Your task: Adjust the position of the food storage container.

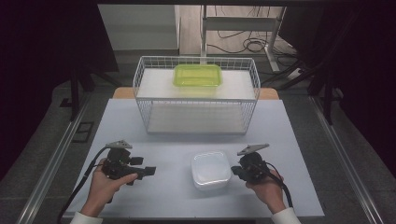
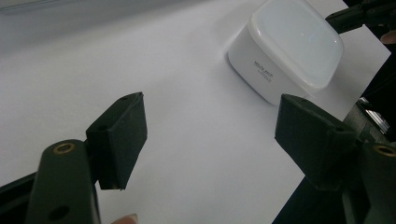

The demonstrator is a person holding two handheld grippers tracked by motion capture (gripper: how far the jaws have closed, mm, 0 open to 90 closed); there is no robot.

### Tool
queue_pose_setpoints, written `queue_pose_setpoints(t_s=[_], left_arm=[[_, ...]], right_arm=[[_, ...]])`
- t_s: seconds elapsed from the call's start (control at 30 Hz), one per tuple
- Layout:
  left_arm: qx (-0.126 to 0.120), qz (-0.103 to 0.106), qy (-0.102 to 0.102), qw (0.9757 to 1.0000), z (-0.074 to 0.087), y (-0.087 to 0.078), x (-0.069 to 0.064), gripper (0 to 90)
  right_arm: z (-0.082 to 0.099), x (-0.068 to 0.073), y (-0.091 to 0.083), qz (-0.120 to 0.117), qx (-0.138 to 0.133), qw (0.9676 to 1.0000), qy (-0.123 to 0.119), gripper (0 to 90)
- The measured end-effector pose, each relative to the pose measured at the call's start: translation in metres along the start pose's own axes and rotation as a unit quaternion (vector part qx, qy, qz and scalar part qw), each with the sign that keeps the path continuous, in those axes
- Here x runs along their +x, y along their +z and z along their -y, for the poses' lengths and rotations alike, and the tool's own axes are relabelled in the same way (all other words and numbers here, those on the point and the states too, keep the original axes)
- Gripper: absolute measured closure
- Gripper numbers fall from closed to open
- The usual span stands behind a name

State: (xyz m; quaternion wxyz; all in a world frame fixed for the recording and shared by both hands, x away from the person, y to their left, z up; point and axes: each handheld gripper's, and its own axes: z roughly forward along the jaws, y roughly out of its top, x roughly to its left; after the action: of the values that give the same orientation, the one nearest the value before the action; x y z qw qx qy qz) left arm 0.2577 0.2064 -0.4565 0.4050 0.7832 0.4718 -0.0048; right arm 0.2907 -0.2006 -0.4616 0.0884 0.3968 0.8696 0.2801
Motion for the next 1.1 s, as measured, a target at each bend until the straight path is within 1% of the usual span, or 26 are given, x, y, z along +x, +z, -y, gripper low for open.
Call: queue_pose_setpoints(t_s=[0.1, 0.23, 0.53, 0.6, 0.67, 0.77, 0.83, 0.9, 0.97, 1.0, 1.03, 1.07, 1.1], left_arm=[[0.002, 0.000, 0.000, 1.0000, 0.000, 0.001, 0.000, 24.7], [0.004, 0.000, 0.000, 1.0000, 0.000, 0.002, 0.000, 24.7], [0.009, 0.001, 0.002, 1.0000, 0.001, 0.005, -0.001, 24.7], [0.008, 0.000, 0.001, 1.0000, 0.001, 0.004, -0.001, 24.6], [0.005, 0.000, -0.001, 1.0000, 0.001, 0.003, -0.001, 24.4], [0.001, 0.000, -0.002, 1.0000, 0.001, 0.002, -0.001, 24.2], [-0.006, -0.005, -0.004, 1.0000, 0.001, 0.001, -0.002, 24.5], [-0.018, -0.008, -0.009, 0.9998, 0.001, 0.001, -0.003, 26.2], [-0.023, -0.002, -0.012, 0.9997, 0.001, 0.002, -0.004, 26.6], [-0.025, -0.001, -0.014, 0.9996, 0.001, 0.002, -0.005, 27.0], [-0.027, -0.002, -0.015, 0.9995, 0.001, 0.003, -0.005, 27.3], [-0.027, -0.001, -0.016, 0.9995, 0.001, 0.003, -0.005, 27.3], [-0.027, 0.000, -0.016, 0.9995, 0.001, 0.003, -0.005, 27.3]], right_arm=[[-0.001, 0.006, 0.002, -0.004, 0.001, 1.0000, -0.003, 88.7], [-0.002, 0.014, 0.006, -0.018, 0.000, 0.9998, -0.009, 88.7], [-0.012, 0.034, 0.020, -0.027, -0.002, 0.9992, -0.028, 88.6], [-0.013, 0.035, 0.022, -0.025, -0.003, 0.9993, -0.029, 88.5], [-0.012, 0.034, 0.020, -0.025, -0.008, 0.9993, -0.025, 88.5], [-0.012, 0.031, 0.015, -0.020, -0.021, 0.9994, -0.019, 88.4], [-0.011, 0.027, 0.010, -0.018, -0.031, 0.9992, -0.015, 87.7], [-0.009, 0.022, 0.005, -0.013, -0.049, 0.9987, -0.002, 83.3], [-0.008, 0.015, 0.000, -0.010, -0.068, 0.9976, 0.014, 72.4], [-0.007, 0.011, -0.002, -0.013, -0.077, 0.9965, 0.029, 65.6], [-0.006, 0.007, -0.005, -0.025, -0.087, 0.9949, 0.045, 62.2], [-0.005, 0.004, -0.007, -0.034, -0.096, 0.9935, 0.052, 59.0], [-0.005, 0.001, -0.010, -0.035, -0.103, 0.9924, 0.059, 55.9]])
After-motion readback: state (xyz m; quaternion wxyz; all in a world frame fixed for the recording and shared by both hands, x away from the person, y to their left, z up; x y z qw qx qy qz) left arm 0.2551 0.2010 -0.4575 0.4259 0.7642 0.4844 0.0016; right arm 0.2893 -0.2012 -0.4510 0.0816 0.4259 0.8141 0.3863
